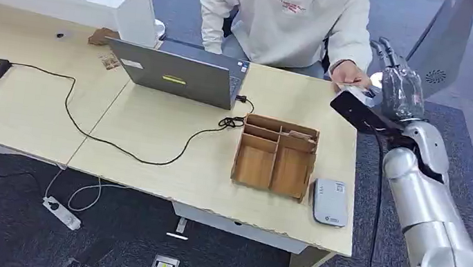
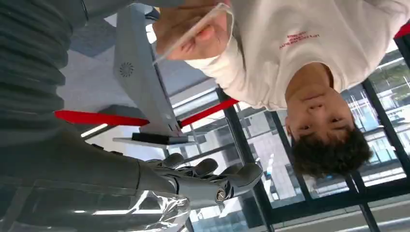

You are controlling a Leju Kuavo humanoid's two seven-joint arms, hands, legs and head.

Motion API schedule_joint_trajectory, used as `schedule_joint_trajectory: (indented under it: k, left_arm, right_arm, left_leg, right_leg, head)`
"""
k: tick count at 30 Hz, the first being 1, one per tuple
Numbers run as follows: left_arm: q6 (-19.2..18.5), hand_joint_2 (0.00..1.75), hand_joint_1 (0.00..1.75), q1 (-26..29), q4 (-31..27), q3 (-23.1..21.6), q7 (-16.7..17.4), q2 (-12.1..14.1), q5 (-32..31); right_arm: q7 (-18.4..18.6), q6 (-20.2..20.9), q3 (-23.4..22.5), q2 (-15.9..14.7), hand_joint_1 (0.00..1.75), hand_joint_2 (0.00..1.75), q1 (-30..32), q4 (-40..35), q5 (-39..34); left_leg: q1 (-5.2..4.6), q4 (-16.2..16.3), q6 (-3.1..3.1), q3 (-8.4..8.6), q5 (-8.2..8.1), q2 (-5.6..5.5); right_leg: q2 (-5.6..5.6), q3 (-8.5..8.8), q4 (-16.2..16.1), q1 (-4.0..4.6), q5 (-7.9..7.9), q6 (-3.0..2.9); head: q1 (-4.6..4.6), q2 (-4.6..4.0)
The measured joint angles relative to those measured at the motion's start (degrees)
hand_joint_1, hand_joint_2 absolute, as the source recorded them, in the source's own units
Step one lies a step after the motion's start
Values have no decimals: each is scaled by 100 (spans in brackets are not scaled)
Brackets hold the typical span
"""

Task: Pass the card to the sensor for recognition and then transmit it.

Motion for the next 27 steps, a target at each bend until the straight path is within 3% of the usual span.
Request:
schedule_joint_trajectory:
  k: [14, 15, 16, 27]
  left_arm:
    - [96, 0, 0, 46, -28, -42, -127, 0, 9]
    - [96, 0, 0, 46, -28, -44, -133, 0, 9]
    - [96, 0, 0, 46, -28, -46, -138, 0, 9]
    - [114, 0, 0, 30, -31, -79, -166, -2, -9]
  right_arm:
    - [39, -142, 17, -100, 0, 175, -17, 360, 9]
    - [39, -153, 17, -101, 14, 175, -20, 386, 4]
    - [39, -166, 17, -101, 175, 175, -22, 406, 0]
    - [-57, -249, 13, -114, 175, 175, -35, 577, -173]
  left_leg:
    - [0, 0, 0, 0, 0, 1]
    - [0, 0, 0, 0, 0, 1]
    - [0, 0, 0, 0, 0, 1]
    - [0, 0, 0, 1, 0, 1]
  right_leg:
    - [0, 0, 0, 0, 0, 0]
    - [0, 0, 0, 0, 0, 0]
    - [0, 0, 0, 0, 0, 0]
    - [0, 0, 0, 0, 0, 0]
  head:
    - [2, 0]
    - [0, 0]
    - [2, 0]
    - [0, 0]
